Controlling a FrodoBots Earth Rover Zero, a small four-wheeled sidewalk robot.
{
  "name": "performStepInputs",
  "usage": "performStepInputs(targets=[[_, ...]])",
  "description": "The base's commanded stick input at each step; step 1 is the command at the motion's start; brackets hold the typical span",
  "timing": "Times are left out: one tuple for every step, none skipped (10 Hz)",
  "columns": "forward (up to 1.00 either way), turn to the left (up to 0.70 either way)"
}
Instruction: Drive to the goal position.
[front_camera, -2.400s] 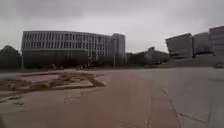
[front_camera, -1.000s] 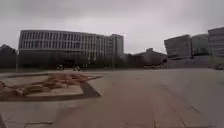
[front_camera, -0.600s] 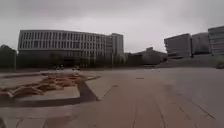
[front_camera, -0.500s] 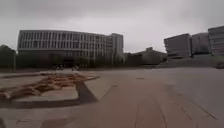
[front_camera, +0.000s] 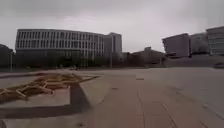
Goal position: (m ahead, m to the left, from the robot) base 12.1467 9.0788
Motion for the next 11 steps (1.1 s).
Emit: performStepInputs(targets=[[0.7,0.0],[0.7,0.0],[0.7,0.0],[0.7,0.0],[0.7,0.0],[0.7,0.0],[0.7,0.0],[0.7,0.0],[0.7,0.0],[0.7,0.0],[0.7,0.0]])
